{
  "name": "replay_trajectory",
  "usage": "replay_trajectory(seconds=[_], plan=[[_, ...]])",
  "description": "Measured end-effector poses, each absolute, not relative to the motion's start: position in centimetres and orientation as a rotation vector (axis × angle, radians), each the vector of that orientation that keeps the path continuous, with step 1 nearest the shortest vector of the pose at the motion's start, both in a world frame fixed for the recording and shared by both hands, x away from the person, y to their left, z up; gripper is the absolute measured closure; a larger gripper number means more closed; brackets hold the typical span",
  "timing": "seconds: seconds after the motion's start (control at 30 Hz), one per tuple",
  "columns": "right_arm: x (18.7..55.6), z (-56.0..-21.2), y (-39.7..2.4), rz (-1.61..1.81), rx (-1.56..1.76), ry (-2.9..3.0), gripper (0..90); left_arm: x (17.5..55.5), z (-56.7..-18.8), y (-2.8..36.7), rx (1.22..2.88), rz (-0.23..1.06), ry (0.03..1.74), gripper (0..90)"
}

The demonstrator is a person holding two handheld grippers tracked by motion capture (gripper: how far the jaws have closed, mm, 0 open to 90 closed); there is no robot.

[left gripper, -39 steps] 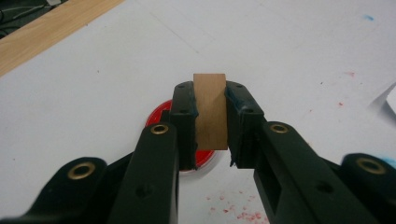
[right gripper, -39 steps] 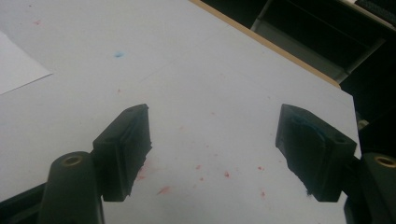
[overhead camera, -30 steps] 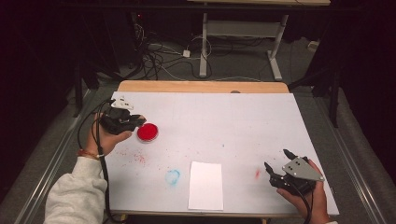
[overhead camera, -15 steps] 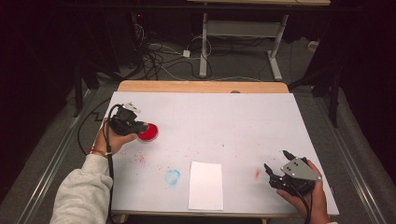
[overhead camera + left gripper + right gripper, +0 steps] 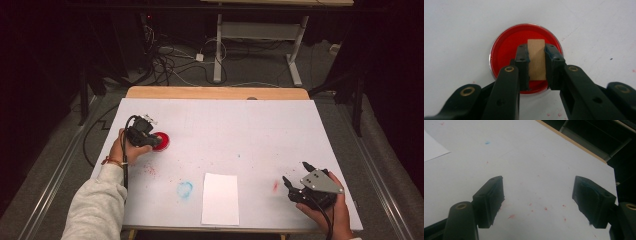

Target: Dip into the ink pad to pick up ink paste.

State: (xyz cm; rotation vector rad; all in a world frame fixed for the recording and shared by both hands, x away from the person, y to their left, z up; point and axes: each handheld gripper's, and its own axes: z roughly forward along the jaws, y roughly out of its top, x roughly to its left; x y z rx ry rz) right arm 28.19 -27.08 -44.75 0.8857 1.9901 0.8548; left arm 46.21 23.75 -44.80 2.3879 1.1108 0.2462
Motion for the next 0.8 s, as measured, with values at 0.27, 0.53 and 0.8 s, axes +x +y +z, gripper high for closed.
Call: replay_trajectory(seconds=[0.27, 0.53, 0.8], plan=[[28.22, -44.82, -27.07, 0.851, 0.879, 1.997, 25.7, 46.2, -45.11, 23.88, 2.37, 0.24, 1.115, 73.9], [28.13, -44.81, -26.92, 0.848, 0.872, 2.001, 25.6, 45.87, -45.36, 23.82, 2.347, 0.266, 1.126, 73.9], [28.09, -44.79, -26.85, 0.853, 0.876, 1.999, 25.5, 45.63, -45.58, 23.91, 2.327, 0.277, 1.129, 73.9]])
